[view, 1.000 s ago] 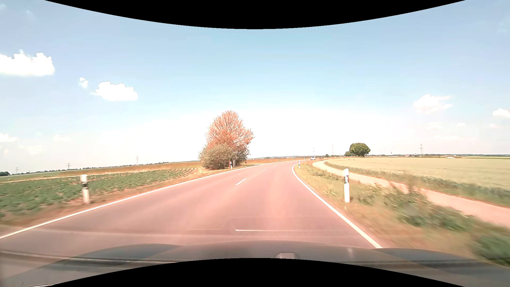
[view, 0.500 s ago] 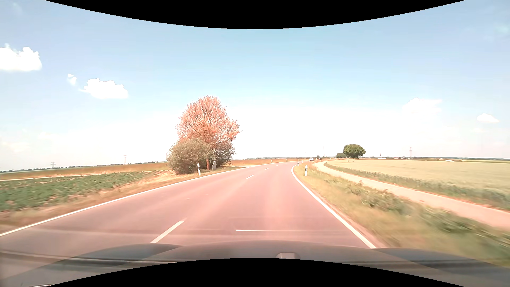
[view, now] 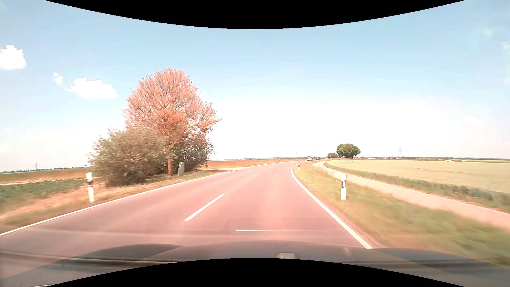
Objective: Follow the waypoints while adhering to traffic rules and regulations
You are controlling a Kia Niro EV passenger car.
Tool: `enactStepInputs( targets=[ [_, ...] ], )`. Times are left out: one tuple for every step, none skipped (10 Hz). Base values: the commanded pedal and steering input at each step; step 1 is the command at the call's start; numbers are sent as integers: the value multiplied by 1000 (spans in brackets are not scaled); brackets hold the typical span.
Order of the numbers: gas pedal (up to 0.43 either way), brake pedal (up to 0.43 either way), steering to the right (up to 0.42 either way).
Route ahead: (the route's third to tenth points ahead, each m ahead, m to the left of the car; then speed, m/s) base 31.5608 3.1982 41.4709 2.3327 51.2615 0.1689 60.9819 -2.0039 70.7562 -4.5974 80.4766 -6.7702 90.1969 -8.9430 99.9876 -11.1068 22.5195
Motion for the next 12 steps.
enactStepInputs(
  targets=[
    [248, 0, 20],
    [248, 0, 20],
    [248, 0, 20],
    [248, 0, 20],
    [248, 0, 20],
    [248, 0, 20],
    [248, 0, 20],
    [248, 0, 20],
    [248, 0, 20],
    [248, 0, 20],
    [248, 0, 20],
    [248, 0, 20]
  ],
)
